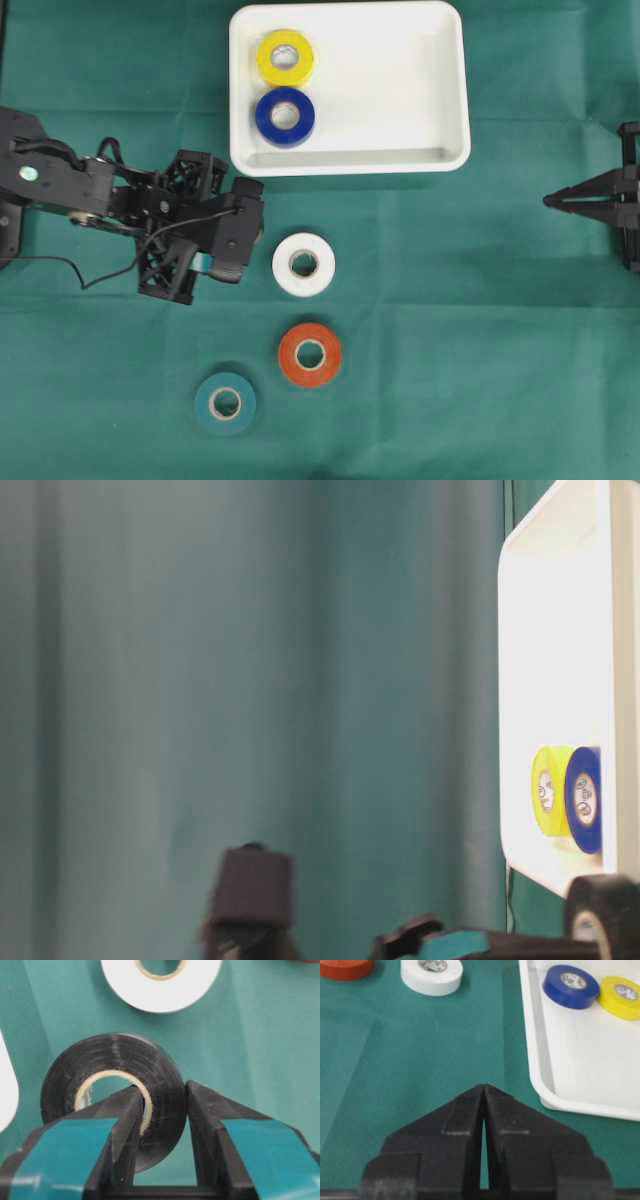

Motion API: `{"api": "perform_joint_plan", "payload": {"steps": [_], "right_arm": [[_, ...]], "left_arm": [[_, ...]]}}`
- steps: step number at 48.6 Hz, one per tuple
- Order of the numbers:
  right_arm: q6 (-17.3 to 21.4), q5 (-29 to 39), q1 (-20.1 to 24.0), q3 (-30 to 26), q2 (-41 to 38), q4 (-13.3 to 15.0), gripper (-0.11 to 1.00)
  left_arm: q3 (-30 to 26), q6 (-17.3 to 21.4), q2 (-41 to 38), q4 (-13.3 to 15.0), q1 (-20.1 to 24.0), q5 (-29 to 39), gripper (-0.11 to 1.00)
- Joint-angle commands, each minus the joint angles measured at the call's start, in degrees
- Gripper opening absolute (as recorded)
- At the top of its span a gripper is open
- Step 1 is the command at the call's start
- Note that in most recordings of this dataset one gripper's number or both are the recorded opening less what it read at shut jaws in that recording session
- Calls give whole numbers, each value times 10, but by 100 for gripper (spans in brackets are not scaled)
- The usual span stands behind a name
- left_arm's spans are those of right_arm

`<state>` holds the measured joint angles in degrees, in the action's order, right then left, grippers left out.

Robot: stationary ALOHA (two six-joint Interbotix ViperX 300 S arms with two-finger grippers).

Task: Put the tape into the white case with the left arm.
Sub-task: 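Carry the black roll into the tray and set it down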

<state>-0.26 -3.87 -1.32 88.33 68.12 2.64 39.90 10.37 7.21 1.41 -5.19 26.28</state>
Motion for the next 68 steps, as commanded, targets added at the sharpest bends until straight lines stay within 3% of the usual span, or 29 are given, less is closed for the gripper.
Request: {"api": "perform_joint_plan", "payload": {"steps": [1, 17, 31, 39, 56, 68], "right_arm": [[0, -5, -1, -7, -4, 1, -9], [0, -5, -1, -7, -4, 1, -9], [0, -6, -1, -7, -4, 1, -9], [0, -5, -1, -7, -4, 1, -9], [0, -6, -1, -7, -4, 1, -9], [0, -12, -1, -2, -4, 1, -9]], "left_arm": [[-17, -2, 25, -1, -6, 11, 24], [-24, 4, 14, -1, 0, 12, 24], [-58, 10, -8, -2, 66, 12, 24], [-87, 41, -35, -2, 107, 11, 24], [-182, 147, -129, -2, 190, 11, 24], [-241, 165, -177, -2, 235, 2, 24]]}}
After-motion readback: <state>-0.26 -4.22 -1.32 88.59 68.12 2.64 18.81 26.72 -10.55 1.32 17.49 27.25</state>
